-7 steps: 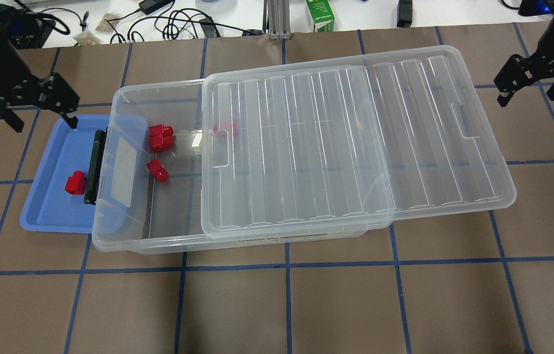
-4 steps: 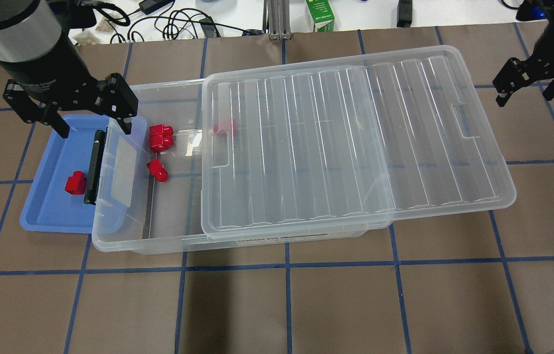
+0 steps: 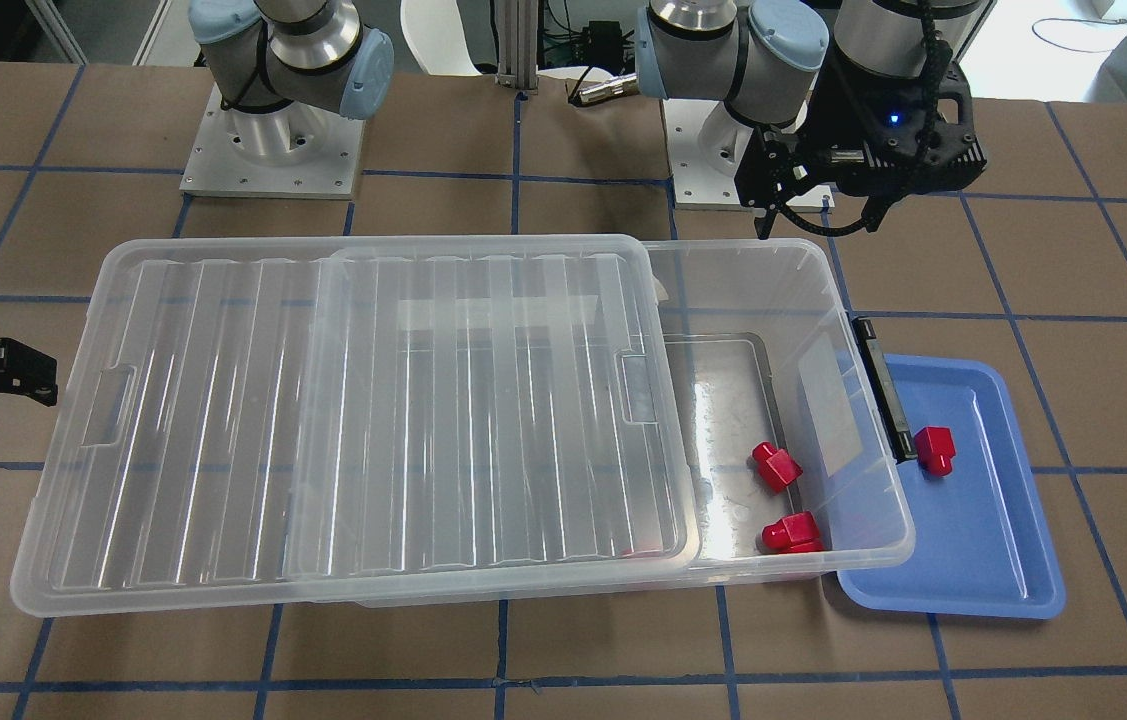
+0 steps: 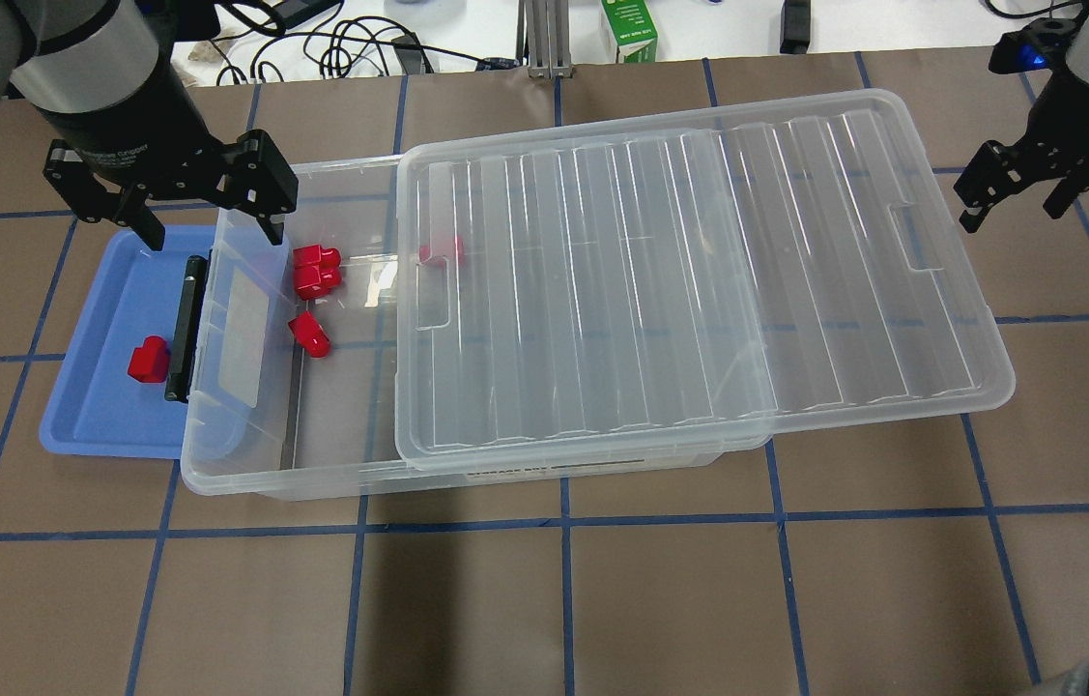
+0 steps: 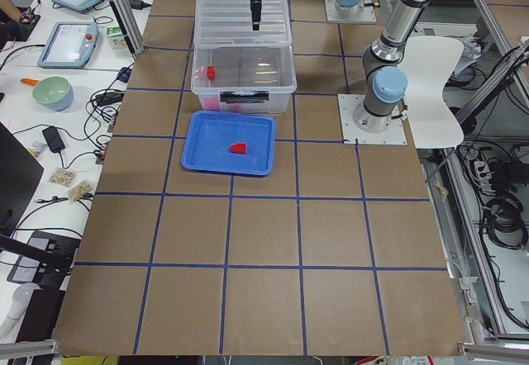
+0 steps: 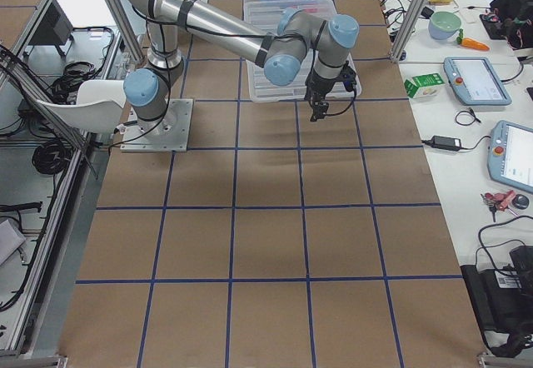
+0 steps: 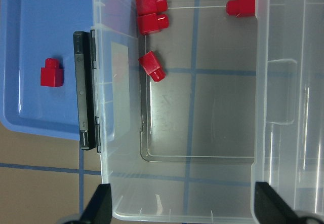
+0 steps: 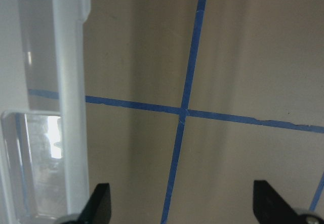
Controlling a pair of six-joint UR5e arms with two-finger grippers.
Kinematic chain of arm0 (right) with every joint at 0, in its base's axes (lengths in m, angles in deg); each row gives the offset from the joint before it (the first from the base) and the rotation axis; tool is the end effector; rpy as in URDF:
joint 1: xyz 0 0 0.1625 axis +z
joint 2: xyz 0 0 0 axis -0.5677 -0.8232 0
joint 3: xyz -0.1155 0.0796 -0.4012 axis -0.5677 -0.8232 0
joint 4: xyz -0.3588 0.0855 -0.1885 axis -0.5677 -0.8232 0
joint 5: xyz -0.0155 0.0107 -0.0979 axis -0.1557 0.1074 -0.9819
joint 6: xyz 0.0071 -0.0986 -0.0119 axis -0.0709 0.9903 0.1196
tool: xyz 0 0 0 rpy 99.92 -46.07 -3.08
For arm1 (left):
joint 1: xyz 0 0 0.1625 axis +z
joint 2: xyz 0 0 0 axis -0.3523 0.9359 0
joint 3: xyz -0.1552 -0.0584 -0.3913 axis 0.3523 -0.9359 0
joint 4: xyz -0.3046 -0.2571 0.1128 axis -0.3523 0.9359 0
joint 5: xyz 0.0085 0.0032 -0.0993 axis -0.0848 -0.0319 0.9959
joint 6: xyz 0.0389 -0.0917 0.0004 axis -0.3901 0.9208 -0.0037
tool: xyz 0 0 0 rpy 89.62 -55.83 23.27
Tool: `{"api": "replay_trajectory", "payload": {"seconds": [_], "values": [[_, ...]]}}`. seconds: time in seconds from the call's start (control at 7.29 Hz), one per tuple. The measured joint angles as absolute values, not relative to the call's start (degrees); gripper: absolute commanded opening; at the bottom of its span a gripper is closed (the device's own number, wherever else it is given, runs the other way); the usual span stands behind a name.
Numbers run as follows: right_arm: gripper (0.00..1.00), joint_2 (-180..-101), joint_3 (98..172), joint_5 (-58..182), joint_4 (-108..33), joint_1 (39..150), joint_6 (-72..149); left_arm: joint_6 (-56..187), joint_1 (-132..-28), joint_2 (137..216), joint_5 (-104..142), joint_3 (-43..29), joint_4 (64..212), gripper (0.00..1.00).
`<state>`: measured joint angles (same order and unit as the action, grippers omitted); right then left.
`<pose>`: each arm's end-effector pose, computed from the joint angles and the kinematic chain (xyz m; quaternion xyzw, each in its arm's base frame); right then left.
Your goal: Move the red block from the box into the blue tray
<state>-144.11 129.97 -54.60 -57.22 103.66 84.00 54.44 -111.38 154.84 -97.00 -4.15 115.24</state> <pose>-0.0912 -0.5931 0.3591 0.0725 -0.9945 -0.0751 0.0016 -0.1315 -0.4745 0.5190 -0.0269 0.9988 -0.0100 0.0403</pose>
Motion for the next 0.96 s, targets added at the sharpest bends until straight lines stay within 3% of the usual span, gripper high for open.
{"api": "replay_trajectory", "payload": {"seconds": [0.96], "values": [[1.0, -145.0, 132.3, -54.3, -55.8, 104.2, 79.5, 53.0, -106.8, 154.8, -96.4, -4.5, 111.6, 1.0]]}}
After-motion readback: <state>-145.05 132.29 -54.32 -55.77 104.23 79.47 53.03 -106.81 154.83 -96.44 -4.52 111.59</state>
